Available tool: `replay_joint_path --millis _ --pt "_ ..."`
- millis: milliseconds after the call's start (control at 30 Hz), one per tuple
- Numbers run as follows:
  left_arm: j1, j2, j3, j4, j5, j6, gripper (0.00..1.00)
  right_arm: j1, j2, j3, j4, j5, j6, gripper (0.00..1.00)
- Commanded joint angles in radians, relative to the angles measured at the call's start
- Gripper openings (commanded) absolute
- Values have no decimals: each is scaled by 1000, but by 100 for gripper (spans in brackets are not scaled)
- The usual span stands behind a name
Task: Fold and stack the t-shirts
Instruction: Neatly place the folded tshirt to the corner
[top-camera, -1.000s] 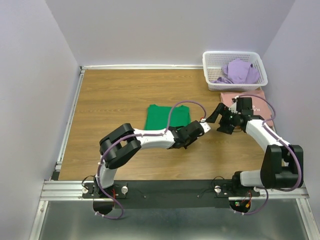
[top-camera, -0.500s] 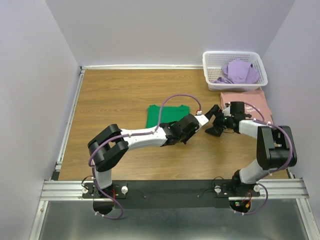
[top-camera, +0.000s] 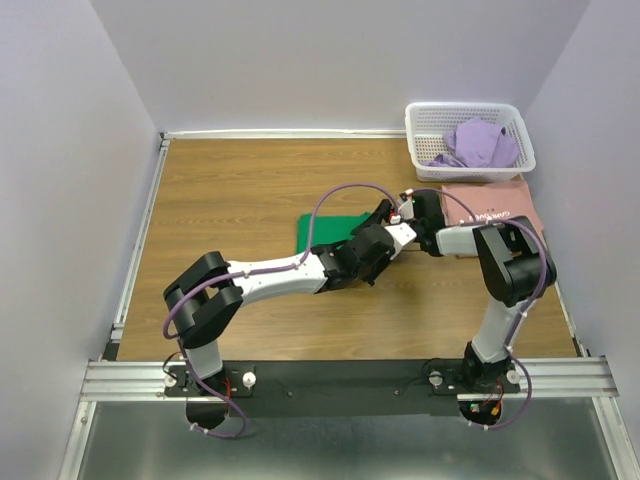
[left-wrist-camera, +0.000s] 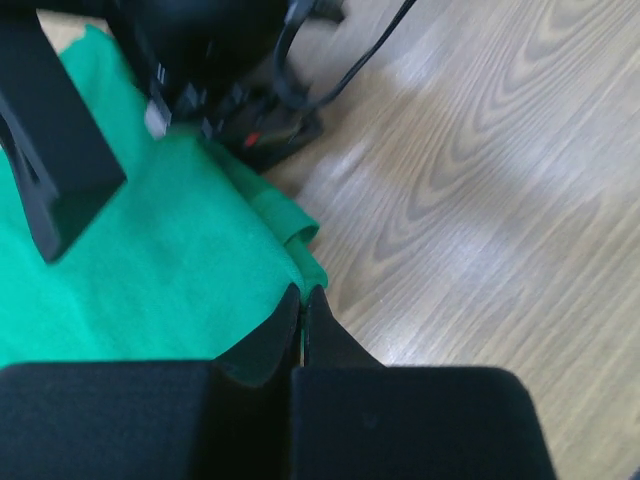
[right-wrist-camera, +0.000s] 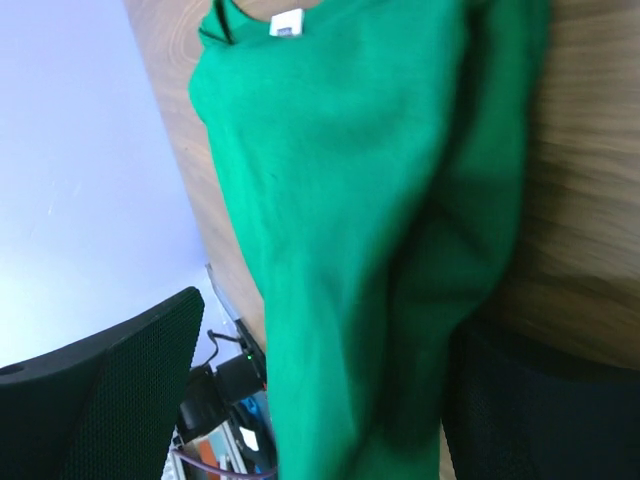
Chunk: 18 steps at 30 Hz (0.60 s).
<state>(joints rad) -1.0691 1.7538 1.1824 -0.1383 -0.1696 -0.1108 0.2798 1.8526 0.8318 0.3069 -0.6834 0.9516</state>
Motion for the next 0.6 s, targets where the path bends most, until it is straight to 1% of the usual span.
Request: replay_joint_path --millis 0,67,100,133,167,200,233,267,333,367,400,433,467,533,567 --pt "-3 -43 -9 54 38 -32 0 38 79 3 -28 56 -5 86" --pt "-3 -42 -4 57 48 -38 0 45 77 13 -35 59 -11 75" --pt "-3 -40 2 57 54 -38 0 53 76 23 -41 62 -16 62" --pt "-5 -39 5 60 59 -41 0 56 71 29 -49 65 -23 56" --pt "-3 -36 11 62 67 -46 1 58 66 36 -83 77 -49 42" --pt "-5 -36 13 65 71 -50 3 58 57 52 -101 84 -78 33" --pt "-3 -37 14 65 74 -53 5 58 48 56 -118 90 -94 26" --pt "-5 -39 17 65 73 -62 12 58 36 64 -156 113 -112 15" --pt "-3 -50 19 65 68 -76 19 59 2 90 -210 140 -186 8" --pt "-3 -56 19 66 64 -81 27 59 -13 101 -276 177 -215 6" --pt "-3 -63 20 63 64 -96 30 59 -26 113 -304 200 -246 1" --pt "3 -72 22 57 65 -105 34 58 -39 127 -355 228 -276 1" --pt "6 -92 22 54 79 -113 38 58 -65 151 -426 290 -342 1" --pt "30 -132 17 49 94 -142 41 56 -88 176 -488 353 -404 1" --pt "43 -148 11 46 111 -154 45 53 -110 202 -547 411 -466 1"
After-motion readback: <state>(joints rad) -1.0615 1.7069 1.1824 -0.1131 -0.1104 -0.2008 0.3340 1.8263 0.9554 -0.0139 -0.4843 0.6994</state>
